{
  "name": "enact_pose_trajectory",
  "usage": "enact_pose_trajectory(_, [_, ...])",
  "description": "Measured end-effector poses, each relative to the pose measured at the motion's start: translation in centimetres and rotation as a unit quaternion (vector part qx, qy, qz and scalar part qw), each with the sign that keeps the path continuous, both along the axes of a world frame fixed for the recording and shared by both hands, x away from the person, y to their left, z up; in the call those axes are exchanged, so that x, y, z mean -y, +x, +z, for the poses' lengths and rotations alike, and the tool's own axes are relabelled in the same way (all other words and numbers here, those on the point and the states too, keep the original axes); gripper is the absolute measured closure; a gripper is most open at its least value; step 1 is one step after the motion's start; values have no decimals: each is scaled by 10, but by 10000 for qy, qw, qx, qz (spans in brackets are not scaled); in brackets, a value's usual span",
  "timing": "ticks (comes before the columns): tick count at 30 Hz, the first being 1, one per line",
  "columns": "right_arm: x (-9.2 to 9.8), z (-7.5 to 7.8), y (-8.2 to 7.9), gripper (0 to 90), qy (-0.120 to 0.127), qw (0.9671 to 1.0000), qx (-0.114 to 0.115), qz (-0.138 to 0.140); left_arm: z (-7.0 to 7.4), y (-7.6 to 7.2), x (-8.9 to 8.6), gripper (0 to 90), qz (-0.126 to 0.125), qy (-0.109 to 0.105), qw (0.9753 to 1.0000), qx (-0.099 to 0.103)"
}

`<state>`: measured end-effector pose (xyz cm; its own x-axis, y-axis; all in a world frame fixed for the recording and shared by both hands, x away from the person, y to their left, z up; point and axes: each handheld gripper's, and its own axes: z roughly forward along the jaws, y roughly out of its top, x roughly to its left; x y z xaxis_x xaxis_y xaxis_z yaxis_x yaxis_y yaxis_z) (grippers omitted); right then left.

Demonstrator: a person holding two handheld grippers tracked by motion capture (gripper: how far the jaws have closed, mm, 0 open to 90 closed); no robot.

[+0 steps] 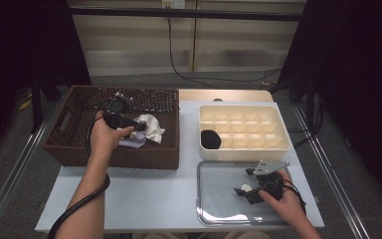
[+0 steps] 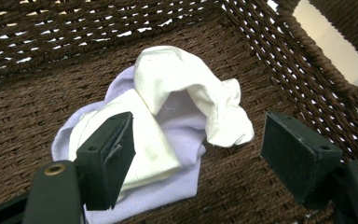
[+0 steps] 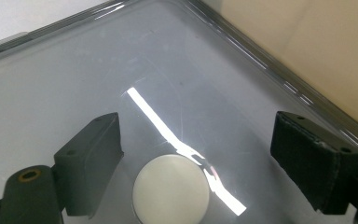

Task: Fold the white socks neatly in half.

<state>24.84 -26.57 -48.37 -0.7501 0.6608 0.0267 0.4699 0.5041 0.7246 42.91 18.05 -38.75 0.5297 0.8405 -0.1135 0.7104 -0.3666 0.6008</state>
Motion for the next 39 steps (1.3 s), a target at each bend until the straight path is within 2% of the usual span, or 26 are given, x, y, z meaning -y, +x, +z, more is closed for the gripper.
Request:
enact_pose_trajectory(4, [0, 0, 0, 161, 0, 10000, 0, 1, -6, 5, -3, 264, 181, 49, 9994, -276])
enact_pose_trajectory(10, [0, 0, 0, 161, 3, 10000, -3, 0, -4, 12, -8, 269, 327, 96, 9988, -356])
enact_pose_trajectory(12, [0, 0, 0, 161, 3, 10000, -1, -1, -3, 14, -9, 271, 373, 143, 9984, -393])
enact_pose_trajectory(15, [0, 0, 0, 161, 6, 10000, -6, 0, -5, 18, -10, 273, 478, 246, 9970, -556])
enact_pose_trajectory(16, [0, 0, 0, 161, 6, 10000, -4, 0, -5, 20, -10, 273, 458, 332, 9967, -580])
enact_pose_trajectory(17, [0, 0, 0, 161, 4, 10000, -4, -2, -5, 21, -9, 274, 443, 353, 9968, -564])
enact_pose_trajectory(19, [0, 0, 0, 161, 3, 10000, 1, 2, -3, 22, -8, 274, 360, 401, 9981, -305])
enact_pose_trajectory(20, [0, 0, 0, 161, -1, 10000, 8, 6, -3, 24, -9, 275, 368, 352, 9982, -311])
enact_pose_trajectory(22, [0, 0, 0, 161, 1, 10000, 1, 11, -8, 26, -9, 278, 375, 379, 9977, -426])
enact_pose_trajectory(23, [0, 0, 0, 161, 4, 10000, -6, 5, -11, 28, -10, 280, 466, 386, 9965, -584])
enact_pose_trajectory(25, [0, 0, 0, 161, 4, 10000, 0, 11, -13, 29, -10, 287, 499, 414, 9966, -515])
enact_pose_trajectory(29, [0, 0, 0, 161, 5, 10000, -5, 10, -17, 33, -7, 302, 439, 621, 9952, -615])
enact_pose_trajectory(32, [0, 0, 0, 161, 4, 10000, -1, 12, -21, 35, -7, 324, 445, 639, 9947, -675])
enact_pose_trajectory(34, [0, 0, 0, 161, 5, 10000, 1, 15, -24, 36, -7, 326, 497, 579, 9944, -726])
enact_pose_trajectory(37, [0, 0, 0, 161, 7, 10000, -1, 12, -27, 38, -8, 333, 693, 621, 9923, -813])
enact_pose_trajectory(39, [0, 0, 0, 161, 7, 10000, -1, 12, -28, 38, -8, 347, 680, 579, 9930, -773])
